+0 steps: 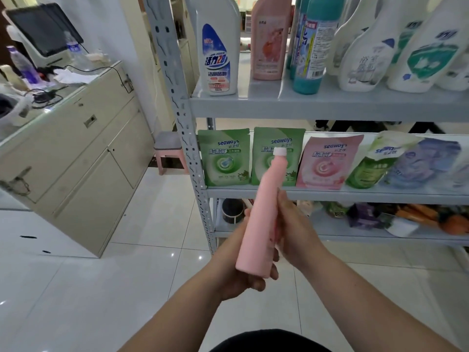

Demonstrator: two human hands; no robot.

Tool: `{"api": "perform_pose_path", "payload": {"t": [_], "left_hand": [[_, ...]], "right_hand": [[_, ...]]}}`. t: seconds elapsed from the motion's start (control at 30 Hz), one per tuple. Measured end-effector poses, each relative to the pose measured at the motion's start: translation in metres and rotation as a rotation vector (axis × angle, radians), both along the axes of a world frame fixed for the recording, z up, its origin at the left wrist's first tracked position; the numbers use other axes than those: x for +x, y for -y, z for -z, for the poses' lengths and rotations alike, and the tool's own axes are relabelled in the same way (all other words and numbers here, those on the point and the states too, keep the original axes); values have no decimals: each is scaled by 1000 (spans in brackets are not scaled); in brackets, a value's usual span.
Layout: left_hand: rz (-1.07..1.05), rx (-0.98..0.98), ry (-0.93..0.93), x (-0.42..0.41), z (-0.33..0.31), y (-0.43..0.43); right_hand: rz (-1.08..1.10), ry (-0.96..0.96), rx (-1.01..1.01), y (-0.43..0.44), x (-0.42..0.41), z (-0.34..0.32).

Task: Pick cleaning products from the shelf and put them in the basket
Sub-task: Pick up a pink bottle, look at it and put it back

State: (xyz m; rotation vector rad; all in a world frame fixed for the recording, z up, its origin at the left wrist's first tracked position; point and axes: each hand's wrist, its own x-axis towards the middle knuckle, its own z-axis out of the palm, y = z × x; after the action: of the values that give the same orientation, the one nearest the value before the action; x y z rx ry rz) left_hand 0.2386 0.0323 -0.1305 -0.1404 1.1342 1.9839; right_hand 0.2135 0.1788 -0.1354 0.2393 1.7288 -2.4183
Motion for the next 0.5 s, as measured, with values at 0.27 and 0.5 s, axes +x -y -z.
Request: {"api": "perform_pose_path", "payload": {"t": [0.27, 0.5], "left_hand": [[-202, -407, -309, -11, 19, -52], [-211, 38, 315, -21, 21, -78]], "right_hand": [[174, -89, 316, -59, -17, 12], [59, -109, 216, -90, -30, 15]]}}
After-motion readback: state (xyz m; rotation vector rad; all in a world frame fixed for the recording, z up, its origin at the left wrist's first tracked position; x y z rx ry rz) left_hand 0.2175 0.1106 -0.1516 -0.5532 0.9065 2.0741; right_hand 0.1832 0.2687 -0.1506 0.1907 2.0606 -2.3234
